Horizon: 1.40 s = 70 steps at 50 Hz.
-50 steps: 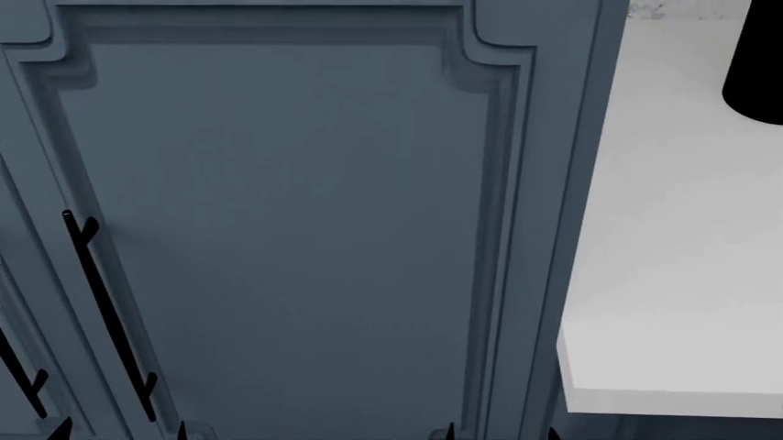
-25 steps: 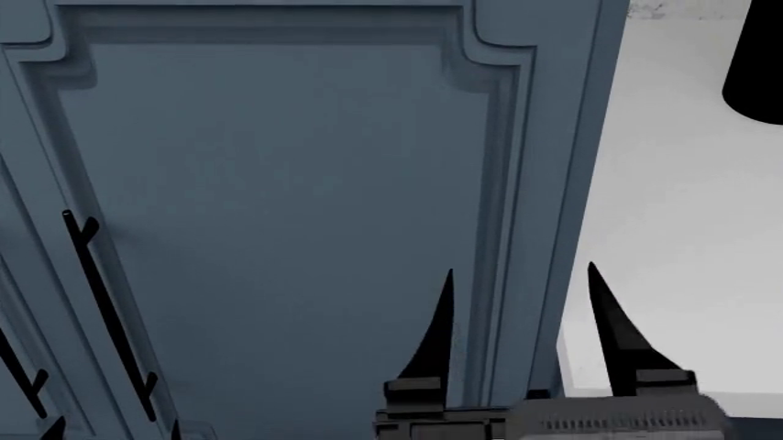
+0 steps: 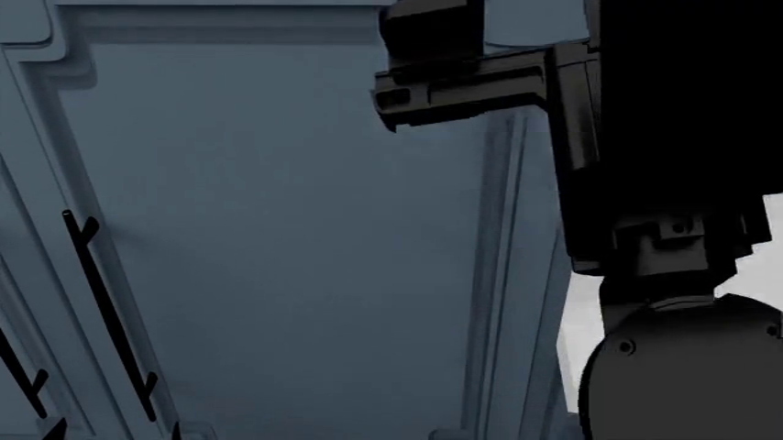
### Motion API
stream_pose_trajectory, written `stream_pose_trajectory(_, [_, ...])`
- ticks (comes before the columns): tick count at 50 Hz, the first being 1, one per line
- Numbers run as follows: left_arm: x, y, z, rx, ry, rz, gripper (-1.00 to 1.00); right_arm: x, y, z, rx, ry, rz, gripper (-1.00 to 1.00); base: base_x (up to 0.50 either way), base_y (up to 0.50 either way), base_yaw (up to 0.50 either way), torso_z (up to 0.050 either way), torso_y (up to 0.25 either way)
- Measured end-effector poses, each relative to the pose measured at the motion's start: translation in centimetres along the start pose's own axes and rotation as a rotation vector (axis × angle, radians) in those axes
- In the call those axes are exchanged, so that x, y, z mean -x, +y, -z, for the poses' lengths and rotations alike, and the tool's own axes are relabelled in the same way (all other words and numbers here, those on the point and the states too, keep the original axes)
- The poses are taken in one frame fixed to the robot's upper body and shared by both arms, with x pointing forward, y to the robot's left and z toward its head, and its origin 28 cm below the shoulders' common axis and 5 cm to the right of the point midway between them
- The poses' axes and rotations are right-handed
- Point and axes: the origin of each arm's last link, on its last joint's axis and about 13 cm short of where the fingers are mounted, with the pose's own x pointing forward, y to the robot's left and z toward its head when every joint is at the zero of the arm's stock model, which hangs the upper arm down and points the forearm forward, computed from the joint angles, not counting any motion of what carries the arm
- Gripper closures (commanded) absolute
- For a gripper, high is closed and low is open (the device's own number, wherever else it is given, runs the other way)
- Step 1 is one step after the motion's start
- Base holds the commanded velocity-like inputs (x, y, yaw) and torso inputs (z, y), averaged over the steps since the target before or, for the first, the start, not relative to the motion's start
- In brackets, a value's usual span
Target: Press the start button on the microwave
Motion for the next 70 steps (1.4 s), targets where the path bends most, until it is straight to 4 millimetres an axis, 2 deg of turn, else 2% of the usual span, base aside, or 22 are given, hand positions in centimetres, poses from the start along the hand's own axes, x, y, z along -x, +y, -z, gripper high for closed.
stream_pose_trajectory(10, [0.0,0.1,0.1,0.000,0.000,-0.001,-1.00,-4.4,-1.5,-4.7,-0.001,-0.011,-0.023,-1.00,0.00,0.00,0.00,0.000,0.000])
stream_pose_trajectory(19, [0.1,0.1,0.1,-0.001,-0.001,0.002,-1.00,-6.7,-2.2,-8.0,0.003,-0.001,-0.044,-1.00,0.00,0.00,0.00,0.000,0.000])
stream_pose_trajectory(20, [0.1,0.1,0.1,-0.001,-0.001,0.003,-1.00,-6.8,-2.2,-8.3,0.004,0.000,-0.048,1.00,0.00,0.00,0.00,0.000,0.000])
stream_pose_trajectory(32, [0.1,0.0,0.1,-0.004,-0.006,0.011,-1.00,-8.4,-1.9,-11.6,-0.021,0.031,-0.073,1.00,0.00,0.00,0.00,0.000,0.000])
stream_pose_trajectory(45, [0.1,0.0,0.2,-0.006,-0.007,0.014,-1.00,-9.4,-0.9,-13.2,-0.058,0.047,-0.109,1.00,0.00,0.00,0.00,0.000,0.000])
stream_pose_trajectory(54, [0.2,0.0,0.3,-0.004,-0.007,0.015,-1.00,-9.9,0.3,-13.2,-0.071,0.067,-0.160,1.00,0.00,0.00,0.00,0.000,0.000])
stream_pose_trajectory(70, [0.3,-0.1,0.5,-0.002,-0.005,0.019,-1.00,-10.7,2.2,-11.7,-0.087,0.114,-0.224,1.00,0.00,0.00,0.00,0.000,0.000])
